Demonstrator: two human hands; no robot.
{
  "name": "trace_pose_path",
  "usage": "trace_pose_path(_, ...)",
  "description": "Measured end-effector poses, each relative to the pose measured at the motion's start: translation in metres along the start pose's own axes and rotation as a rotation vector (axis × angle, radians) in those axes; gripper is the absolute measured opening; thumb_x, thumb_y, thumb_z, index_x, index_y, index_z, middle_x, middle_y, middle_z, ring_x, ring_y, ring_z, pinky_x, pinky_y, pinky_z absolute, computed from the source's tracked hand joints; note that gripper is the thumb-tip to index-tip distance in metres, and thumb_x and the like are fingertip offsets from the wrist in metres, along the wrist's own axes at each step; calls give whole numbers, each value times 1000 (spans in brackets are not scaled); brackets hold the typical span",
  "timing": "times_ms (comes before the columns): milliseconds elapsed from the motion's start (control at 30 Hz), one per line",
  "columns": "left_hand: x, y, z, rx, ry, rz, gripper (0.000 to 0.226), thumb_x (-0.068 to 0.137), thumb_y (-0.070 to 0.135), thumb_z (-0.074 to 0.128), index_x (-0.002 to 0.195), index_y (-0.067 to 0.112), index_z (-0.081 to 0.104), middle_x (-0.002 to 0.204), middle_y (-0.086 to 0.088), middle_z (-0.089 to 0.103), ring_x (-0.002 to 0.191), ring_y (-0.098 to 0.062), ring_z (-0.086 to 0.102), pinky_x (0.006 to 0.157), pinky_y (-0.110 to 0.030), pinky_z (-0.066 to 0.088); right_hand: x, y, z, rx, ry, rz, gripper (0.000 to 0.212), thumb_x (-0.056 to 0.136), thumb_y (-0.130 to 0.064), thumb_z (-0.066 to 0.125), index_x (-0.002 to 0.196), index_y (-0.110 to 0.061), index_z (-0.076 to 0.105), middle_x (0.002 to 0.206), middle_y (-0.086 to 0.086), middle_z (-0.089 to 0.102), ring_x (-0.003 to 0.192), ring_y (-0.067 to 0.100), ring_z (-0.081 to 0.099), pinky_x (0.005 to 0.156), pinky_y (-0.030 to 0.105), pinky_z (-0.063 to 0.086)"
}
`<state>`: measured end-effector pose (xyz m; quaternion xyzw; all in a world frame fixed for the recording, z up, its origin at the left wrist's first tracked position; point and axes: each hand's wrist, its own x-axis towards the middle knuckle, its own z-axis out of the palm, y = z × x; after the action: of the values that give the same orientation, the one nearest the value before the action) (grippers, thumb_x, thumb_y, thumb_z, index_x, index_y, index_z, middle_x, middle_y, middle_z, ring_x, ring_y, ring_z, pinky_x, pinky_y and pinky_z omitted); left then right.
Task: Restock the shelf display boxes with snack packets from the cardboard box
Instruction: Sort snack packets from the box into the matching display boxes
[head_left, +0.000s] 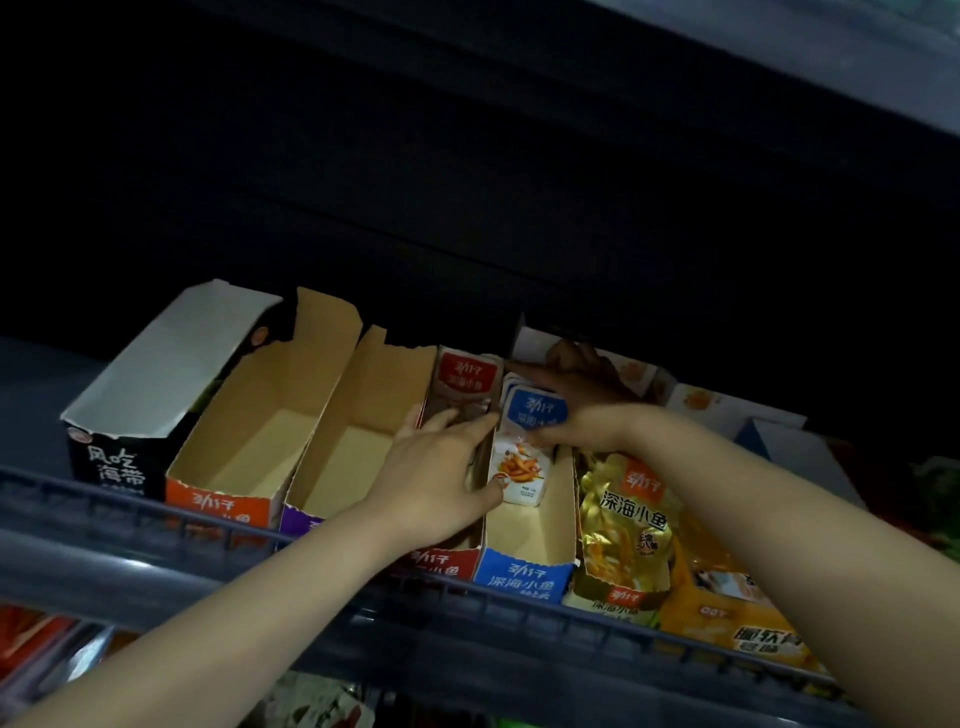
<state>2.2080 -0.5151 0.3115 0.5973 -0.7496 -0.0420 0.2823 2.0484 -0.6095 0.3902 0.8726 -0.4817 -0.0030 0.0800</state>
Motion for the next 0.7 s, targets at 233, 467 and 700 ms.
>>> trace_pose_path(233,0,0,1,17,1,-9,71,91,51,49,151,30,17,154,7,32,145,-12,15,117,-34,-1,2,3,7,-116,-52,-2,87,89,-52,55,149,-42,-7,159,-6,-9,146,23,-5,118,44,6)
trace_pose_path(467,0,0,-1,80,19,2,72,91,58,44,151,28,18,156,6,25,146,-17,13,118,-44,-3,-13,3,2,-11,-7,9,87,92,-45,55,150,-38,-10,160,-8,-13,148,18,-7,120,40,4)
trace_pose_path(700,-50,18,-10,35,161,120,70,88,65,22,150,33,19,157,12,20,146,-9,6,119,-37,-3,-73,-22,-22,217,255,-71,71,94,-39,54,151,-33,12,156,-5,24,142,12,23,111,25,23)
